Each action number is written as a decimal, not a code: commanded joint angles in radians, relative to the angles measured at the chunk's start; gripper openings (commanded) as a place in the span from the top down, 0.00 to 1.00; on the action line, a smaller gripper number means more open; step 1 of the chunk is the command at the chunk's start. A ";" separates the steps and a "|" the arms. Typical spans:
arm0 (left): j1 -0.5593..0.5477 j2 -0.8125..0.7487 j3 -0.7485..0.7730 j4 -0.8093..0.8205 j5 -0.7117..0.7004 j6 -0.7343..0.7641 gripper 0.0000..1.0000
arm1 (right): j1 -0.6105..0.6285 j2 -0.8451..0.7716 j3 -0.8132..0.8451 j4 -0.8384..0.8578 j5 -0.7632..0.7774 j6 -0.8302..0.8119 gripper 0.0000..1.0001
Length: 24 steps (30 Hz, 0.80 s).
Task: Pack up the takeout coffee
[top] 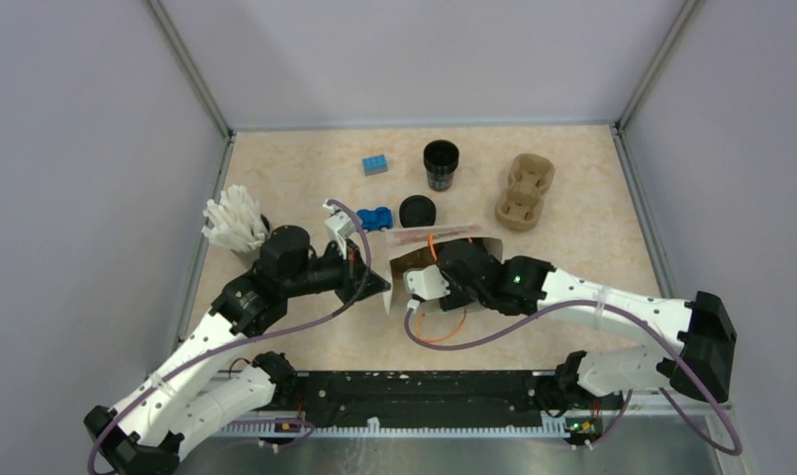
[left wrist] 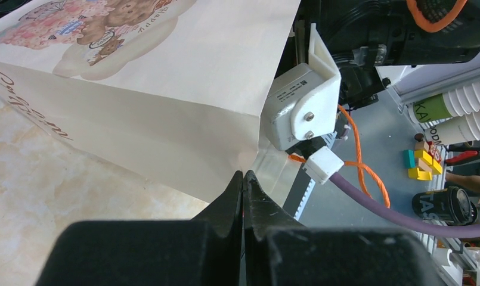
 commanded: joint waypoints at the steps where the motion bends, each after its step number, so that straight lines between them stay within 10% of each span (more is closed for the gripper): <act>1: 0.003 -0.016 0.003 0.022 0.022 0.003 1.00 | -0.022 -0.011 -0.004 0.050 -0.043 -0.019 0.39; 24: 0.003 -0.006 0.034 0.019 0.025 0.011 1.00 | -0.068 0.059 -0.017 0.118 -0.097 -0.072 0.39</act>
